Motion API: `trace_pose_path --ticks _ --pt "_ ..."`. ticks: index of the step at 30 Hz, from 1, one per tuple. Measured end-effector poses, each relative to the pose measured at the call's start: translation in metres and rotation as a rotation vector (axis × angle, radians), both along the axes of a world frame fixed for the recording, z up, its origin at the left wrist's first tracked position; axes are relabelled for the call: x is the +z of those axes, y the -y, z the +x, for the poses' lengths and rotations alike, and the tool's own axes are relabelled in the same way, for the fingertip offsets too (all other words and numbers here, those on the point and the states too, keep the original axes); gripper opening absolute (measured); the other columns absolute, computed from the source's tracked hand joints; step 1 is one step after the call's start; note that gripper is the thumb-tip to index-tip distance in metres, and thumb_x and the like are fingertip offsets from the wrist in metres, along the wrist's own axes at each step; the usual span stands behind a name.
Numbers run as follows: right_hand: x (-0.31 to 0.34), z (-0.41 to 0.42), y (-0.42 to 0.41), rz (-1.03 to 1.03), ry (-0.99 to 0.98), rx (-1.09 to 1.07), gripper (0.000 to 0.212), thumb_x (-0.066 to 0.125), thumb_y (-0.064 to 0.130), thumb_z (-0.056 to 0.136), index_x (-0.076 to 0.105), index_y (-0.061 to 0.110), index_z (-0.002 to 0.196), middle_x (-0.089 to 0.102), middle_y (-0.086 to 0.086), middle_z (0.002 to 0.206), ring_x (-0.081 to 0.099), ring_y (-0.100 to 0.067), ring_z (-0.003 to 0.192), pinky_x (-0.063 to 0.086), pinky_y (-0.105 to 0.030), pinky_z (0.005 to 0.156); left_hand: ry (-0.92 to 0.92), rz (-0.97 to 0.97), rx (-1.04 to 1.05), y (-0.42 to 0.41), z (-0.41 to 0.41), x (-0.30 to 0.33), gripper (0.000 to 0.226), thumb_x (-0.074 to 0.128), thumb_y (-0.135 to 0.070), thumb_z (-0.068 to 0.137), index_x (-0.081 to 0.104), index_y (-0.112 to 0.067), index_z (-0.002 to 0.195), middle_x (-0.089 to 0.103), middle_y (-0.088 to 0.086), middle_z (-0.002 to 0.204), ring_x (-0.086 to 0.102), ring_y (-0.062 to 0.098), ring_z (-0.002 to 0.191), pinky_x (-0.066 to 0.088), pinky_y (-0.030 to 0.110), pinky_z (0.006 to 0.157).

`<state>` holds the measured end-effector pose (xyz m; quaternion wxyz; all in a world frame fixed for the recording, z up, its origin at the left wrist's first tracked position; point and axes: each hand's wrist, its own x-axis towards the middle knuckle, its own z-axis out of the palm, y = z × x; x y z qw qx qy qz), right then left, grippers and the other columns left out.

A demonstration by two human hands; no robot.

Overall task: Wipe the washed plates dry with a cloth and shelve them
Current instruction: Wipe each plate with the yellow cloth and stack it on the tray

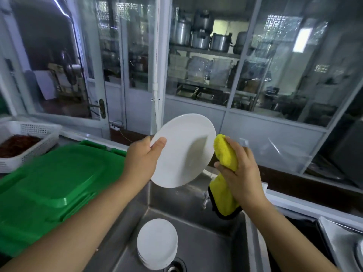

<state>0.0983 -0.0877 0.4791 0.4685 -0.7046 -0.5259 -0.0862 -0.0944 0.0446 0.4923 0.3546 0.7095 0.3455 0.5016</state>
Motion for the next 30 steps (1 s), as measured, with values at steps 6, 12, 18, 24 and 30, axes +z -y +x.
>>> trace_pose_path --ticks 6,12,18,24,30 --pt "0.039 -0.022 -0.015 0.082 0.212 -0.165 0.066 0.032 0.064 0.092 0.038 0.026 0.145 0.042 0.001 0.106 0.047 -0.020 0.082 0.038 -0.033 0.065 0.039 0.018 -0.020 0.004 -0.012 0.038 0.042 0.055 -0.034 0.094 0.042 -0.016 0.058 0.051 0.005 0.061 0.049 0.026 0.063 0.035 0.034 0.060" --pt "0.036 -0.041 -0.046 0.175 0.431 -0.430 0.059 0.055 0.025 0.087 0.036 0.004 0.139 0.055 -0.020 0.106 0.054 -0.038 0.082 0.051 -0.044 0.061 0.180 -0.169 -0.139 0.005 -0.026 0.045 0.030 0.053 -0.032 0.094 0.063 -0.008 0.078 0.067 0.007 0.077 0.062 0.022 0.071 0.048 0.032 0.065" --pt "0.051 -0.078 -0.061 0.234 0.698 -0.433 0.052 0.044 0.031 0.091 0.045 0.012 0.139 0.057 -0.010 0.111 0.048 -0.030 0.080 0.045 -0.038 0.064 0.216 -0.233 -0.159 0.011 -0.023 0.046 0.049 0.041 -0.047 0.095 0.053 -0.006 0.071 0.059 0.004 0.065 0.054 0.016 0.062 0.041 0.028 0.060" --pt "0.034 -0.117 -0.053 0.214 0.800 -0.266 0.045 0.055 0.033 0.088 0.057 0.021 0.132 0.062 -0.002 0.113 0.050 -0.029 0.089 0.041 -0.038 0.069 0.366 -0.367 -0.217 0.011 -0.015 0.054 0.043 0.043 -0.047 0.095 0.067 -0.015 0.077 0.068 0.006 0.072 0.065 0.023 0.072 0.050 0.035 0.066" --pt "0.006 -0.095 -0.027 0.184 0.866 -0.249 0.043 0.060 0.026 0.083 0.061 0.024 0.126 0.061 -0.001 0.108 0.051 -0.028 0.089 0.039 -0.038 0.074 0.375 -0.333 -0.222 0.004 -0.022 0.053 0.040 0.042 -0.048 0.095 0.064 -0.023 0.073 0.070 -0.006 0.078 0.066 0.020 0.085 0.052 0.039 0.082"
